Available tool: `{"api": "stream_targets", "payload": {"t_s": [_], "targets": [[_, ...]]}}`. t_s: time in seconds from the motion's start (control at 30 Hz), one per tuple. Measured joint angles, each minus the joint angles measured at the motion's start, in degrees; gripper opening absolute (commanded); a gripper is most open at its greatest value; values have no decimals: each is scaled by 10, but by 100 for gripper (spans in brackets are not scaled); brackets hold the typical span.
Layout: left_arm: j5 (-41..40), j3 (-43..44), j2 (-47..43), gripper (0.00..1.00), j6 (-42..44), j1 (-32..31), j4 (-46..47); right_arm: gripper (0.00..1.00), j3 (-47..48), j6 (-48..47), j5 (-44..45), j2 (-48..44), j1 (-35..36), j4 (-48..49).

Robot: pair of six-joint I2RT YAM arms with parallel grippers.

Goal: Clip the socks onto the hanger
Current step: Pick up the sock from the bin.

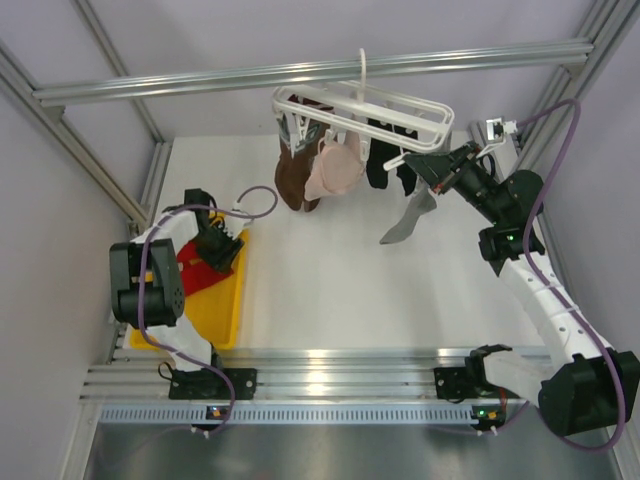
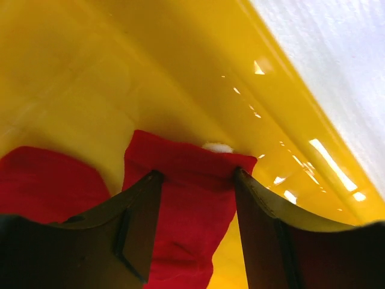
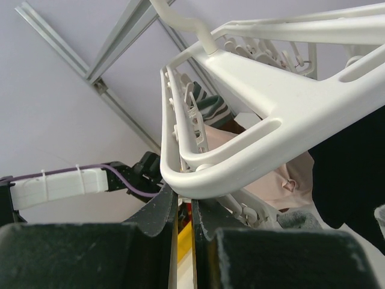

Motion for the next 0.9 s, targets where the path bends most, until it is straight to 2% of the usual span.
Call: {"api": "stream_targets", "payload": {"t_s": [0.27,0.47,0.63,0.9], "targets": [[9,-1,1,59,9,19,15,0,0,-3,0,0,-2,-3],[31,32,1,60,14,21,-12,0,0,-3,0,0,-2,-3],[35,69,1,59,49,23,-45,0,0,-3,0,0,-2,-4],[17,71,11,59,111,28,-71,0,0,-4,0,0,-2,-5]]}}
